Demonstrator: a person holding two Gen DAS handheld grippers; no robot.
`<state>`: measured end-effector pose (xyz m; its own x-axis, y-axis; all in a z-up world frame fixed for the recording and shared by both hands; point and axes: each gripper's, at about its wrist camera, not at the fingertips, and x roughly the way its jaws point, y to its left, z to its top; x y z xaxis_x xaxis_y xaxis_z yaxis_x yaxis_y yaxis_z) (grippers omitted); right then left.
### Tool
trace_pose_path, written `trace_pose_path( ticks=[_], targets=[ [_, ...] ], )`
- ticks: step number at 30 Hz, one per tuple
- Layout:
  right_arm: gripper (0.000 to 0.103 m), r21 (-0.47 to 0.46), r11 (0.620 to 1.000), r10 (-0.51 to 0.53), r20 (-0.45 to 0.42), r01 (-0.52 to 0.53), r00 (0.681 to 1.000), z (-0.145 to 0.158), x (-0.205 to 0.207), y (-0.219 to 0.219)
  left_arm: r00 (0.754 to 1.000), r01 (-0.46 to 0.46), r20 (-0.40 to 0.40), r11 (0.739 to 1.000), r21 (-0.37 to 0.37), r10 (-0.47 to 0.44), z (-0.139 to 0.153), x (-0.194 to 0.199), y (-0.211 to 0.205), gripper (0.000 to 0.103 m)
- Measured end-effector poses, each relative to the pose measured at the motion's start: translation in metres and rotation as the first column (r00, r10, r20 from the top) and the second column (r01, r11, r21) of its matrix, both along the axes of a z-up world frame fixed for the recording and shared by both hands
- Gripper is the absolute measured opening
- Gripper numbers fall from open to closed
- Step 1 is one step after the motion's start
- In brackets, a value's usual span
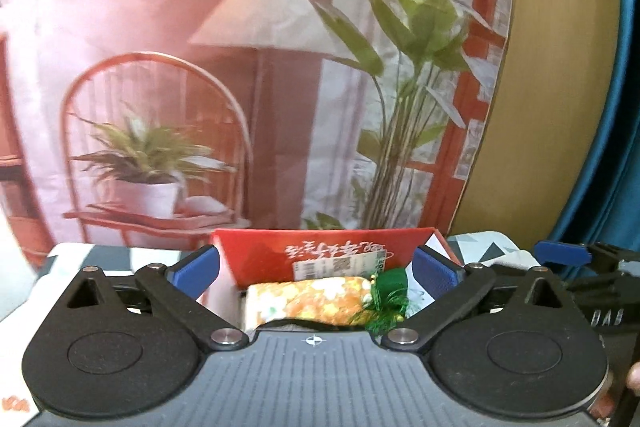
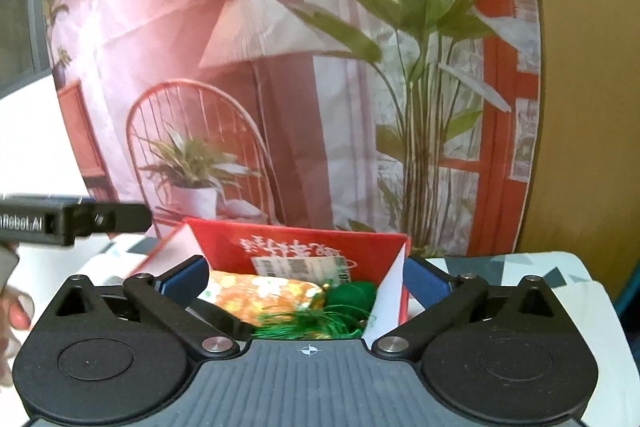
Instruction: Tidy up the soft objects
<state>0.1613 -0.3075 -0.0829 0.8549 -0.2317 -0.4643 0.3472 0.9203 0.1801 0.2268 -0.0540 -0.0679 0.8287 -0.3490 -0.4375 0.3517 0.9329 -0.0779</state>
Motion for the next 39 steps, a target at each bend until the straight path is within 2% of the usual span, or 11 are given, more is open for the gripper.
trace_pose_path(
  ticks=[5,9,16,19,23,32,39],
  targets=[
    [0.103,0.014,0.998,-0.055,0.036,0.055,0.998,0.032,-0.03,0.02,0.995,-0.063,0.082,0.997,0.044,0.059,0.025,-0.057,0.016,0.103],
    [0.103,-0.003,0.998,-0.056,0.076,0.057,0.996,0.057,-0.057,0.042,0.991,-0.088,0.108,0.996,0.032,0.084,0.044,-0.1,0.03,0.103],
    [0.103,-0.055,0.997,-0.047,0.085,0.052,0.995,0.094,-0.108,0.086,0.971,-0.167,0.175,0.986,-0.001,0.164,0.073,-0.175,0.053,0.103],
    [0.103,-0.077,0.996,-0.037,0.092,0.044,0.995,0.107,-0.132,0.107,0.969,-0.165,0.18,0.986,-0.024,0.167,0.081,-0.201,0.058,0.103],
    [0.103,-0.109,0.993,-0.042,0.116,0.055,0.992,0.119,-0.162,0.133,0.959,-0.19,0.215,0.982,0.007,0.184,0.088,-0.234,0.059,0.103],
    [0.103,-0.117,0.99,-0.062,0.163,0.082,0.985,0.139,-0.209,0.158,0.942,-0.236,0.241,0.972,-0.014,0.232,0.1,-0.286,0.07,0.103],
    [0.103,-0.14,0.986,-0.063,0.162,0.086,0.985,0.145,-0.214,0.164,0.93,-0.271,0.249,0.962,-0.032,0.27,0.104,-0.289,0.077,0.103]
  ],
)
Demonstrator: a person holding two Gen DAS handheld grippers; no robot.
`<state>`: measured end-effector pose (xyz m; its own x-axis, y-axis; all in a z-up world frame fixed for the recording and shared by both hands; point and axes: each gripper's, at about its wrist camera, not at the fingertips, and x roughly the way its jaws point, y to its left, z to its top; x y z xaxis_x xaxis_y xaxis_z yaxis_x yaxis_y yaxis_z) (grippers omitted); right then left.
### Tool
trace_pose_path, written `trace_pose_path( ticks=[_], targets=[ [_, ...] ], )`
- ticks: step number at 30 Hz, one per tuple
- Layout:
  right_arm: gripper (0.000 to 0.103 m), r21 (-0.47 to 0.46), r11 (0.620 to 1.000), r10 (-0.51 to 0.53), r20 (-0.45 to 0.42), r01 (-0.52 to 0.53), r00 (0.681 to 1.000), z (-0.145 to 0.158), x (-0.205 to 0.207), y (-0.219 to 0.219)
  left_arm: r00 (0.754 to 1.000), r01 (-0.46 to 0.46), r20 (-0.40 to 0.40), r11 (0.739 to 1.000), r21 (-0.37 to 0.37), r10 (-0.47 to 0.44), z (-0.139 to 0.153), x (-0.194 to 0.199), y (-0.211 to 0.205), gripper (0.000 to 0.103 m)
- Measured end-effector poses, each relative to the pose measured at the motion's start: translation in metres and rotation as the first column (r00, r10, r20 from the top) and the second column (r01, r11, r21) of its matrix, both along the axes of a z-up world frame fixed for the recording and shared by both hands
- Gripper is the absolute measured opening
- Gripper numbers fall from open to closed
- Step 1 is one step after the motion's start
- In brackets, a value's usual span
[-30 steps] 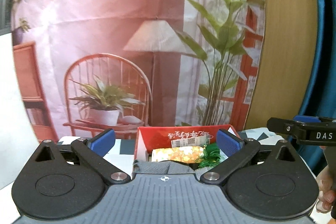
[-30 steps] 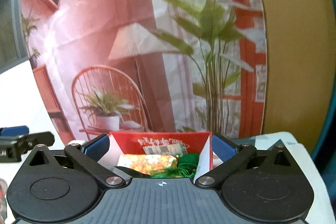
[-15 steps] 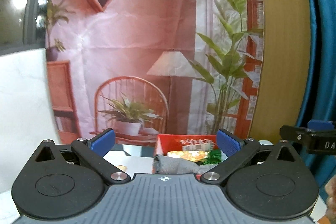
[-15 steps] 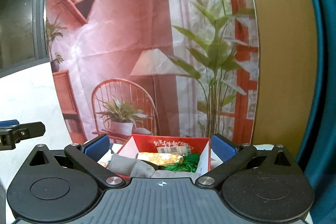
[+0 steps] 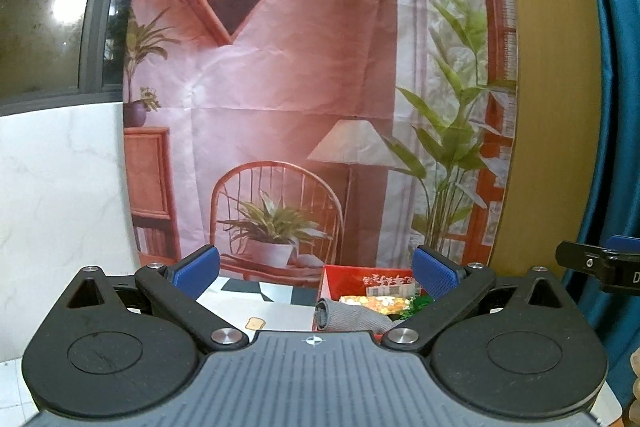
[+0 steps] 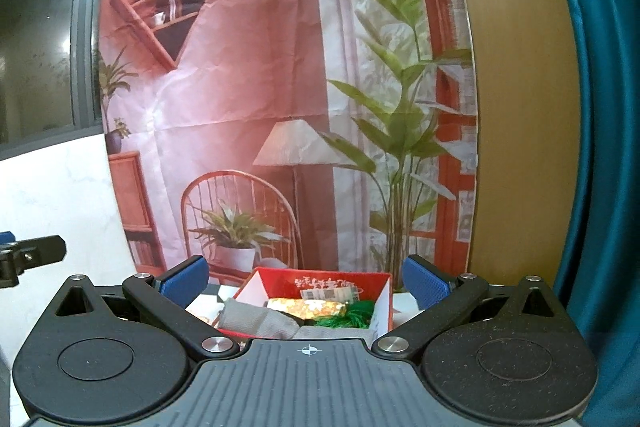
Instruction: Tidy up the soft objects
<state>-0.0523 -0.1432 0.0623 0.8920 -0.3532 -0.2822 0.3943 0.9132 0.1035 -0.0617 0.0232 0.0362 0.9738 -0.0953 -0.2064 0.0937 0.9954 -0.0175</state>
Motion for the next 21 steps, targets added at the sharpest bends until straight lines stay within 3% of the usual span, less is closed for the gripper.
trace_pose_path(
  ticks=[21],
  targets=[
    [0.103,-0.012,1.0,-0.009,0.008,0.009,1.0,0.0058,-0.0021,0.0028,1.0,-0.029,-0.01,0.999,-0.014,0.029,0.0004,0.0004,0.0041,0.103]
  ],
)
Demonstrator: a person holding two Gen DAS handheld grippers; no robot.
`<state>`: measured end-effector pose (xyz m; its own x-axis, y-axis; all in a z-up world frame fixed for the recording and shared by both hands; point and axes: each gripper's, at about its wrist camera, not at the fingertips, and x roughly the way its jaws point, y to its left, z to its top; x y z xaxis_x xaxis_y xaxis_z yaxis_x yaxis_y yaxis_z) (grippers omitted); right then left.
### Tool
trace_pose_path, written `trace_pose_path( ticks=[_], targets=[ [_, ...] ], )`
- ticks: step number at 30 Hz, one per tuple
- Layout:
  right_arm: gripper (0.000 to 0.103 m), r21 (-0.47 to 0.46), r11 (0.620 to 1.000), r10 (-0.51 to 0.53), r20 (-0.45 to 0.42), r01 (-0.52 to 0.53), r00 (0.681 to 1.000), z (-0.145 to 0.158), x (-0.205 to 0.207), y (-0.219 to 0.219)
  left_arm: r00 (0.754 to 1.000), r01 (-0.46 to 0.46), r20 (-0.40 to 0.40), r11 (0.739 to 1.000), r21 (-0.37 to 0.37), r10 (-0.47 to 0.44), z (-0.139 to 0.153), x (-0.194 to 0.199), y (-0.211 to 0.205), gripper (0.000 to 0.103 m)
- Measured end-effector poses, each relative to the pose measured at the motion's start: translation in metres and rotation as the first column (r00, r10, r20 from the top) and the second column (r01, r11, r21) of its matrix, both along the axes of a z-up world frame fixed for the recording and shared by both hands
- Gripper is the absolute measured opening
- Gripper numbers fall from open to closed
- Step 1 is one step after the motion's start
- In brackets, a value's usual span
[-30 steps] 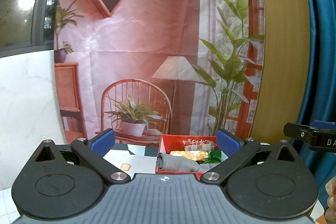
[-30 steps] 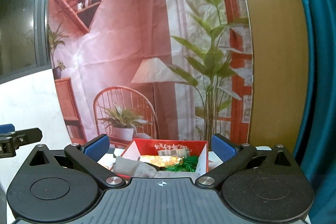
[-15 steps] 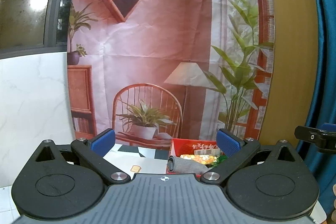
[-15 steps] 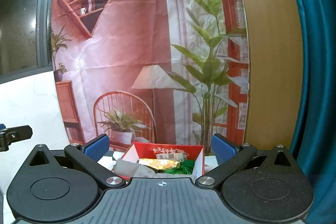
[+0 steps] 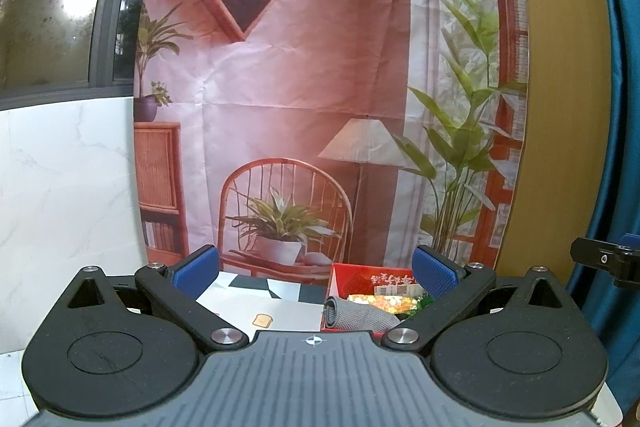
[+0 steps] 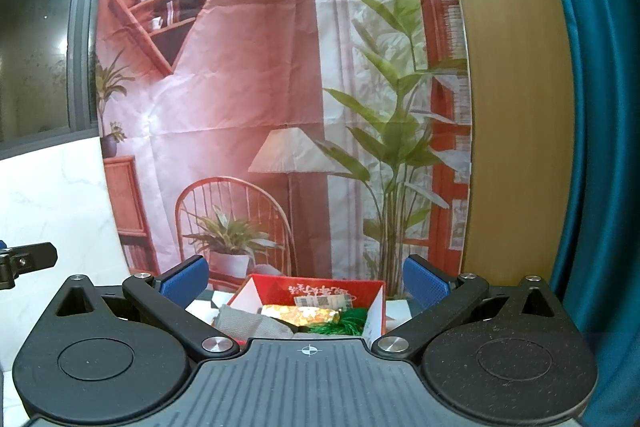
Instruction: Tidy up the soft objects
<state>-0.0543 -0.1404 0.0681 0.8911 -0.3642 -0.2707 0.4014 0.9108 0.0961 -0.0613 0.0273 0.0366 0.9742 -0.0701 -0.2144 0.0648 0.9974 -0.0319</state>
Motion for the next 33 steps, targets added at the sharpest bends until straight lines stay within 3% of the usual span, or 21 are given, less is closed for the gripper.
trace_pose_path(
  ticks=[33],
  targets=[
    [0.103,-0.004,1.0,0.0,-0.001,0.0,1.0,0.0,-0.0016,-0.0008,1.0,-0.018,-0.005,1.0,-0.005,0.018,0.0006,0.0003,0.0069,0.103]
  ],
)
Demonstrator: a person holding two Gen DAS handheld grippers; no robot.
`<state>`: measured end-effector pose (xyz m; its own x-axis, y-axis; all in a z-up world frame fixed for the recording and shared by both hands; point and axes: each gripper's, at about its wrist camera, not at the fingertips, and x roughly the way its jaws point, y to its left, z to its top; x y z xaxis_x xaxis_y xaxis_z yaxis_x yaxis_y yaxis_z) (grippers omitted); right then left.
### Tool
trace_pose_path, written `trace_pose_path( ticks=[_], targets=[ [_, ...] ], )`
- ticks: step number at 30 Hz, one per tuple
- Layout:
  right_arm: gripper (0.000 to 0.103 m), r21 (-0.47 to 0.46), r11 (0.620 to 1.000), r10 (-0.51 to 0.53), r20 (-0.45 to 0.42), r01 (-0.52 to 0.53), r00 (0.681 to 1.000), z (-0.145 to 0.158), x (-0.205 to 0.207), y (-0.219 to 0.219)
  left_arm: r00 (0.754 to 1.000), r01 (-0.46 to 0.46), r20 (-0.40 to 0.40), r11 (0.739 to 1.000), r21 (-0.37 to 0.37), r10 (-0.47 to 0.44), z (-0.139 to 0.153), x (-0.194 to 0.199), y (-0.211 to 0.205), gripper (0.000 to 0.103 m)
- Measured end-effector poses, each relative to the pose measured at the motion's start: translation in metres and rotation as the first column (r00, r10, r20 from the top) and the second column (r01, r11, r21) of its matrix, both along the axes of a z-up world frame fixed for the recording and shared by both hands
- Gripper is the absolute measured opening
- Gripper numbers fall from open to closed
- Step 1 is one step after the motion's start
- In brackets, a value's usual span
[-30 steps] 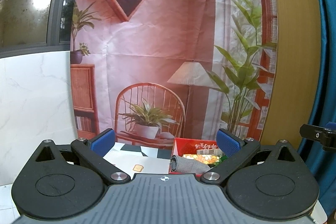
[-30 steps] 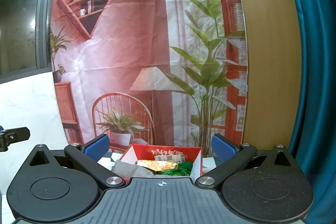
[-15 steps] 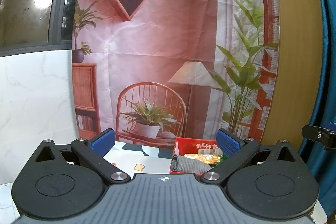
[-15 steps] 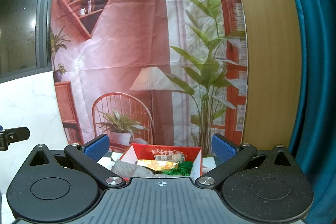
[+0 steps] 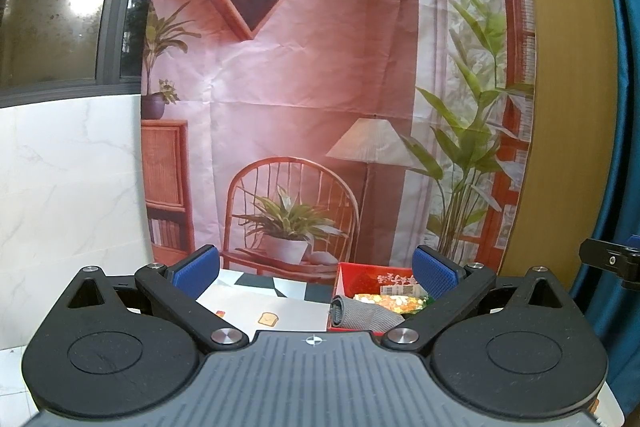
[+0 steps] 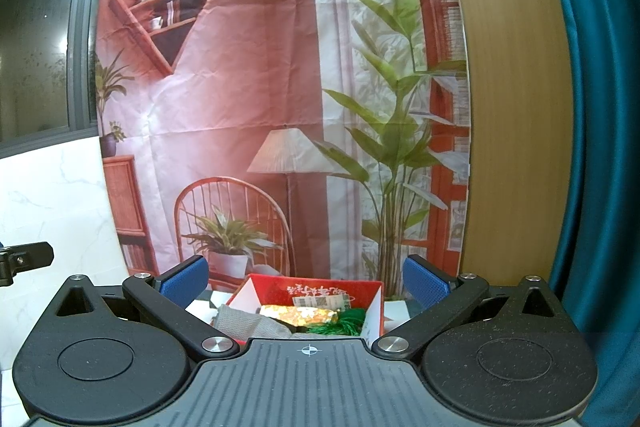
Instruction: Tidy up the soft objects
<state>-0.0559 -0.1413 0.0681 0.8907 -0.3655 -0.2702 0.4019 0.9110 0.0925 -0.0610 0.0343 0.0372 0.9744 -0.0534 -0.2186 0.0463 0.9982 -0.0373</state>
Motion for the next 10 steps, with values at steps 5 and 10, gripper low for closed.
trace_pose_path(
  ticks=[5,10],
  targets=[
    [0.103,0.0,1.0,-0.001,0.0,0.001,1.0,0.0004,-0.001,-0.0015,1.0,-0.002,-0.004,1.0,-0.004,0.002,0.0006,0.0,0.0008,0.103],
    [0.103,0.0,1.0,-0.002,0.0,0.002,1.0,0.0,-0.0007,-0.0012,1.0,-0.002,-0.004,1.0,-0.007,0.002,0.0009,-0.0006,0.0,0.103]
  ],
)
